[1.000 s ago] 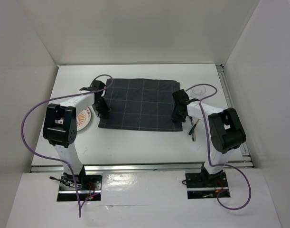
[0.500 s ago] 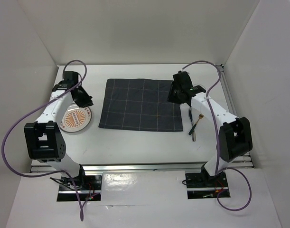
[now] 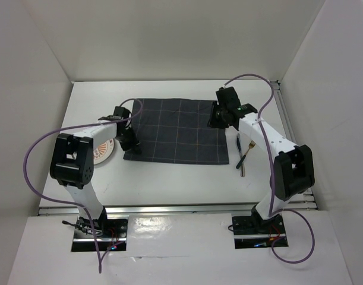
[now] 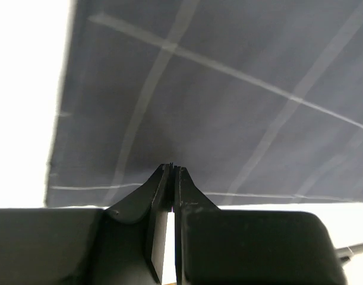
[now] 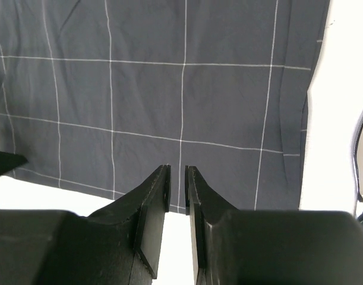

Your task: Set the dinner table for one person

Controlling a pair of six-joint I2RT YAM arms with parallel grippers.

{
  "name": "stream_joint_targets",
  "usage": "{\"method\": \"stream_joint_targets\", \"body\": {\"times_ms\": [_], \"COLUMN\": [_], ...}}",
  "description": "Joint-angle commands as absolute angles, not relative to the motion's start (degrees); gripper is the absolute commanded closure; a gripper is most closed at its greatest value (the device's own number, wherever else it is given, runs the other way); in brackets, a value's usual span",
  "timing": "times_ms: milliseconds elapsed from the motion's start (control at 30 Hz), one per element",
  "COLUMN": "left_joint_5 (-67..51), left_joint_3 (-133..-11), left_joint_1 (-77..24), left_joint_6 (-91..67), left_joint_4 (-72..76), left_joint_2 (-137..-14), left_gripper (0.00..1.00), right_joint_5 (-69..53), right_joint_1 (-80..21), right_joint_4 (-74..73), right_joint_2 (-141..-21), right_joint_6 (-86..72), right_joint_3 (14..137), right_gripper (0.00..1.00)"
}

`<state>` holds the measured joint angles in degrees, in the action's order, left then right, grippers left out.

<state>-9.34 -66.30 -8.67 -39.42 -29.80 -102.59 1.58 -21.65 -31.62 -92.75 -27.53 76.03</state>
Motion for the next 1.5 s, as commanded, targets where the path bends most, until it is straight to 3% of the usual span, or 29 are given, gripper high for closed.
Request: {"method": "stream_joint_targets", "body": {"times_ms": [0, 400, 600, 667, 700, 767, 800, 833, 1000, 1067, 1100, 1300, 1467], "left_joint_5": [-6.1, -4.0, 0.4, 1.1, 1.8, 0.0, -2.7, -3.9, -11.6, -13.1, -14.0, -24.6, -22.4], "left_joint_3": [-64.5, -59.8, -69.5, -74.6, -75.7, -76.2, -75.2, -74.2, -63.1, -60.0, -58.8, -45.2, -43.4], "left_joint_1": [-8.0, -9.9, -9.9, -8.5, -7.4, -2.1, 0.3, 2.9, 18.4, 22.5, 23.9, 37.4, 39.5], "left_joint_6": [-41.2, -45.1, -45.1, -45.1, -45.1, -45.1, -45.8, -46.7, -47.4, -46.6, -46.0, -44.4, -42.5], "left_joint_4": [-27.3, -30.0, -37.3, -39.5, -40.3, -40.9, -40.9, -40.9, -36.7, -36.7, -36.1, -27.3, -28.1], "left_joint_2": [-102.2, -99.7, -96.9, -95.5, -94.8, -91.8, -90.5, -89.1, -80.1, -77.1, -76.2, -70.3, -70.8], "left_gripper": [1.00, 1.00, 0.95, 0.87, 0.80, 0.73, 0.65, 0.37, 0.14, 0.10, 0.00, 0.00, 0.00], "right_joint_5": [1.1, 1.6, 3.2, 3.3, 3.3, 3.3, 2.6, 1.8, 0.1, -0.7, -1.4, -4.4, -6.3], "right_joint_1": [-22.1, -21.6, -21.6, -21.6, -21.6, -21.6, -21.6, -21.6, -21.1, -21.1, -21.1, -21.1, -21.1], "right_joint_4": [-33.7, -34.2, -36.0, -36.0, -36.0, -36.0, -36.0, -36.6, -37.8, -37.2, -37.2, -37.2, -36.7], "right_joint_2": [-92.3, -92.3, -92.9, -92.9, -92.9, -92.3, -92.3, -91.8, -90.6, -89.2, -89.2, -89.2, -88.2], "right_joint_6": [-26.2, -25.7, -23.9, -23.4, -23.4, -23.4, -23.4, -23.4, -24.0, -24.0, -24.0, -24.0, -23.5], "right_joint_3": [79.3, 79.9, 82.5, 83.1, 83.8, 83.8, 84.3, 84.3, 82.8, 81.7, 81.7, 80.1, 78.2], "right_gripper": [0.72, 0.68, 0.65, 0.53, 0.43, 0.35, 0.31, 0.31, 0.28, 0.24, 0.23, 0.17, 0.13]}}
